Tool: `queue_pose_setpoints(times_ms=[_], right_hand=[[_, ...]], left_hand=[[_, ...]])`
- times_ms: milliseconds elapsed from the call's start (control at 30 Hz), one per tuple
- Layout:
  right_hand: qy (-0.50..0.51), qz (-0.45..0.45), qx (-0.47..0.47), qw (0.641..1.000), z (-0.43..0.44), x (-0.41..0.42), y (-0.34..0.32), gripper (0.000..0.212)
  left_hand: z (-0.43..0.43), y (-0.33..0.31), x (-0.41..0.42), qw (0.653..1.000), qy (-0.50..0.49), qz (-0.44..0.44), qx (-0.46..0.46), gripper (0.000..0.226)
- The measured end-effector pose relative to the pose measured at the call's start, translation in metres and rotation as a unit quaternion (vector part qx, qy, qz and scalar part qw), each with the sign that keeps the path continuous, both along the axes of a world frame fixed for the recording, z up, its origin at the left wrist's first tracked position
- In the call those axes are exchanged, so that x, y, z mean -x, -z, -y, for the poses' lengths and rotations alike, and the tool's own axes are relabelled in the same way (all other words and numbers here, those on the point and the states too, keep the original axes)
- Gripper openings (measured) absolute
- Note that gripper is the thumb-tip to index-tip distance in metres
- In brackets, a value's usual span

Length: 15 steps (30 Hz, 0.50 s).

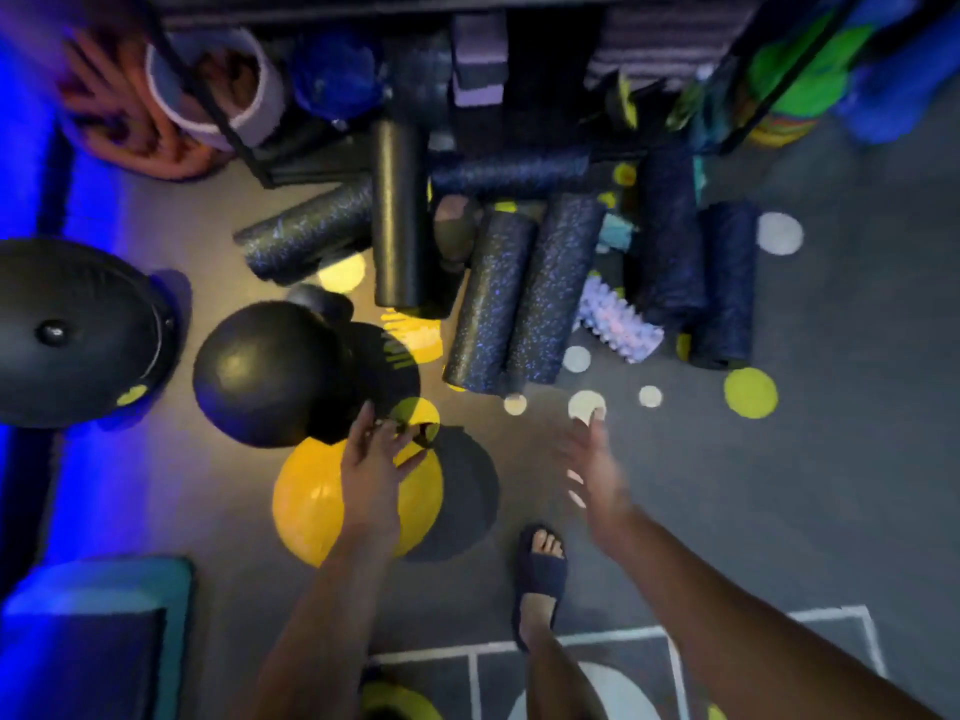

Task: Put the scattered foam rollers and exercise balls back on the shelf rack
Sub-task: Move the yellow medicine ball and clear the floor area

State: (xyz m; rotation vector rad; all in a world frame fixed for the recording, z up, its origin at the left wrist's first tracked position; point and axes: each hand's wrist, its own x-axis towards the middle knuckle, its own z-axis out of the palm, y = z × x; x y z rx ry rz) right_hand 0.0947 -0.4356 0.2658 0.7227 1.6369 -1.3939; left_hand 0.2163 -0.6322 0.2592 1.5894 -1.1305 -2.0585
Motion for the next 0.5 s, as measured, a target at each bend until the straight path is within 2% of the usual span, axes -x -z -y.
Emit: queue_pose_setpoints(times_ms=[67, 133, 233, 367, 433, 500], right_hand=[[0.021, -0.027, -0.001, 0.999, -0.026, 0.035, -0.053, 0.050], [-0.029, -0.060, -0.008, 0.998, -0.051, 0.069, -0.105, 0.040], [-0.053, -0.095, -0.016, 0.994, -0.071, 0.103, -0.145, 0.025], [0.006, -0.110, -0.054, 0.992, -0.084, 0.139, -0.153, 0.032], [0.073, -0.104, -0.053, 0.990, -0.084, 0.160, -0.141, 0.033], [0.100, -0.093, -0.057, 0.989, -0.078, 0.189, -0.130, 0.033]], left_hand=[[-0.019, -0.067, 0.054, 0.998, 0.061, 0.007, 0.031, 0.027], [-0.040, -0.119, 0.097, 0.995, 0.093, -0.018, 0.013, 0.016], [-0.064, -0.170, 0.154, 0.993, 0.115, -0.010, 0.020, 0.026], [-0.071, -0.174, 0.204, 0.982, 0.191, 0.004, 0.001, 0.031], [-0.060, -0.163, 0.225, 0.979, 0.202, 0.013, -0.033, 0.032], [-0.043, -0.155, 0.248, 0.976, 0.212, 0.011, -0.053, 0.026]])
